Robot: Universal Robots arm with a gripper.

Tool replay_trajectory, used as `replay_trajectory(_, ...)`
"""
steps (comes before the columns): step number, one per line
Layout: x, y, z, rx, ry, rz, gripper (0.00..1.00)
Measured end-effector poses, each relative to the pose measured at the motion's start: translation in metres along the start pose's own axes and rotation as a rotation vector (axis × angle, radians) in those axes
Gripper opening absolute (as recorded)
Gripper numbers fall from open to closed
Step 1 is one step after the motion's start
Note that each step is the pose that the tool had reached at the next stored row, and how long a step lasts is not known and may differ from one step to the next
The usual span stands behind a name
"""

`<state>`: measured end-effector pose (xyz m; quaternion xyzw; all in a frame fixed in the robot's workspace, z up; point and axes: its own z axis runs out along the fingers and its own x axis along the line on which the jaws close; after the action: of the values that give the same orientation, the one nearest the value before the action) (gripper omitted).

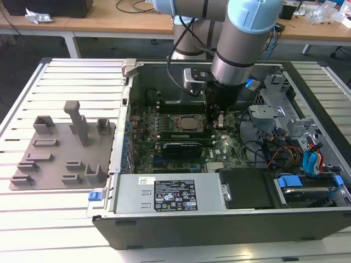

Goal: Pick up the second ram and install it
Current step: 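Press down the second ram until it locks into place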

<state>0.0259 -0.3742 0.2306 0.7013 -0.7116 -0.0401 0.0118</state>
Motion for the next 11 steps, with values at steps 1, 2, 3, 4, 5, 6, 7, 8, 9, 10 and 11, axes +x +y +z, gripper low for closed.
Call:
replay_trajectory(1, 0.0001, -0.0002, 0.0020, -0.0001, -0.0002, 0.000, 0.10)
replay_trajectory(2, -0.0004, -0.0001, -0.0002, 0.0008, -0.0031, 0.000, 0.10)
replay_trajectory(3, -0.0004, 0.0006, -0.0064, 0.0012, -0.0014, 0.000, 0.10)
replay_trajectory(4, -0.0004, 0.0039, -0.0069, 0.0034, -0.0013, 0.000, 0.10)
replay_trajectory(5, -0.0001, 0.0155, -0.0062, 0.0075, -0.0011, -0.001, 0.10)
replay_trajectory(6, 0.0001, 0.0241, -0.0055, 0.0097, -0.0012, 0.000, 0.10)
replay_trajectory(7, 0.0002, 0.0315, -0.0050, 0.0110, -0.0010, 0.000, 0.10)
replay_trajectory(8, 0.0005, 0.0425, -0.0040, 0.0130, -0.0012, -0.001, 0.10)
replay_trajectory(9, 0.0006, 0.0493, -0.0033, 0.0140, -0.0013, -0.001, 0.10)
replay_trajectory(10, 0.0007, 0.0540, -0.0029, 0.0148, -0.0013, -0.001, 0.10)
replay_trajectory(11, 0.0009, 0.0589, -0.0024, 0.0156, -0.0012, -0.001, 0.10)
